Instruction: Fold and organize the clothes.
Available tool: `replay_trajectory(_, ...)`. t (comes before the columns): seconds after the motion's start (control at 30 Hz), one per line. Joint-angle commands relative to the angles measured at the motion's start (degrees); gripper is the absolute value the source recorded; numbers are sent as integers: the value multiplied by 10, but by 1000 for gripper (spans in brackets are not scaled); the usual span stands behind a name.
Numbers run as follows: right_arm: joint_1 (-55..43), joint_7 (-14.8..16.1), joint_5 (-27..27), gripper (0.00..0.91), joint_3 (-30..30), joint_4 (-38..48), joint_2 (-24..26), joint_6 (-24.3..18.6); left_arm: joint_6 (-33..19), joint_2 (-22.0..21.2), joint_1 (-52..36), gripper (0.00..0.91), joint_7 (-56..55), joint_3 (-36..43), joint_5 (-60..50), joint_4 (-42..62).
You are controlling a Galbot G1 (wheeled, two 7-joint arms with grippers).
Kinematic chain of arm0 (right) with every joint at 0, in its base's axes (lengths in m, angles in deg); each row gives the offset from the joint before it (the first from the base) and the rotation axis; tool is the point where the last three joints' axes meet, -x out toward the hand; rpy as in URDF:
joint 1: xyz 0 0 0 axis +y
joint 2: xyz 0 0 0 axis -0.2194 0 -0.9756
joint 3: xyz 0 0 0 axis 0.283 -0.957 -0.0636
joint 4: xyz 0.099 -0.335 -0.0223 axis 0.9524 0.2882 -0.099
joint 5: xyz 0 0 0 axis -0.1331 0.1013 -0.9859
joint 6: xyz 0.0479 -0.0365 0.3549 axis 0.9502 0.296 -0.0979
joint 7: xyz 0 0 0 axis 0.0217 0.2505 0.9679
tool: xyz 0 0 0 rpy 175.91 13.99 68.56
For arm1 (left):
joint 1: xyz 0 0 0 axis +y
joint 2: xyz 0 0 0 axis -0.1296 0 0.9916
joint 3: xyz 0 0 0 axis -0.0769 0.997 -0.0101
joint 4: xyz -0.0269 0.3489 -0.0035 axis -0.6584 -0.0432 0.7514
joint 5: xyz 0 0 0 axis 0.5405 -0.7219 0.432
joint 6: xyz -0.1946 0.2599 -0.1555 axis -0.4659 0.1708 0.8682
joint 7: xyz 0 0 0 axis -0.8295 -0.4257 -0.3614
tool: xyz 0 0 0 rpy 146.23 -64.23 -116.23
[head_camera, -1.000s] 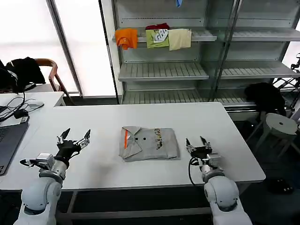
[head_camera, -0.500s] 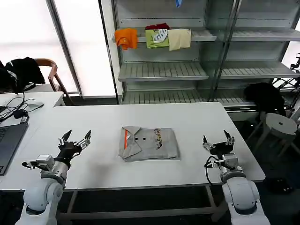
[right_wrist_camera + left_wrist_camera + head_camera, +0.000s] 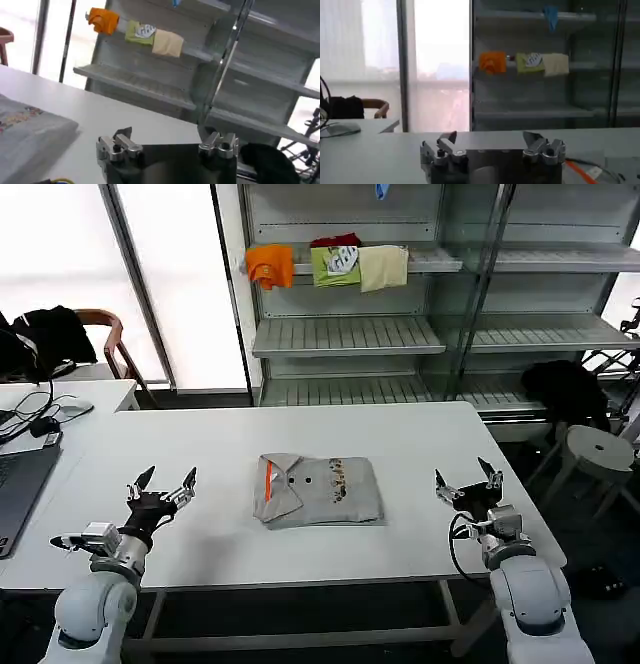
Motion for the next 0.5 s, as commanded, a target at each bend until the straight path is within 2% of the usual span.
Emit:
replay_trajectory(0.03,2,27,-23,907,8,2,3,-3,-28,-1,9,907,-4,1,-10,3)
replay_trajectory(0.27,9,32,-34,907,8,5,3,2,-26,-6,15,907,-4,-2,-9,-1)
replay_trajectory(0.43,12,46,-41,907,9,2,1,17,-1,-10,16,907,-4,-4,-6,-9)
replay_trajectory(0.5,15,53,-56,907,8,2,0,10,10,-10,15,907,-5,-5,-3,-10)
